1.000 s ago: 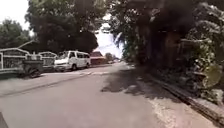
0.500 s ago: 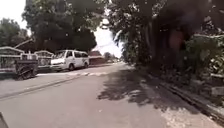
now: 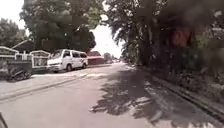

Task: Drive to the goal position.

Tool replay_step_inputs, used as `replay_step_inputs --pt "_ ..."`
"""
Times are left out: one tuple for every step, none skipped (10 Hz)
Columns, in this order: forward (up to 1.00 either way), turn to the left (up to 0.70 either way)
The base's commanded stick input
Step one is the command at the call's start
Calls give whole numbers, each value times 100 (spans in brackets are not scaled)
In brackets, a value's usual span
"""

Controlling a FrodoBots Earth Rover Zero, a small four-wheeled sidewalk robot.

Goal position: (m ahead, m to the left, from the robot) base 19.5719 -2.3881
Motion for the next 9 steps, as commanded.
replay_step_inputs --pt "85 0" --pt "85 0" --pt "85 0" --pt "80 0" --pt "70 0" --pt "70 0" --pt "70 0" --pt "70 0" --pt "70 0"
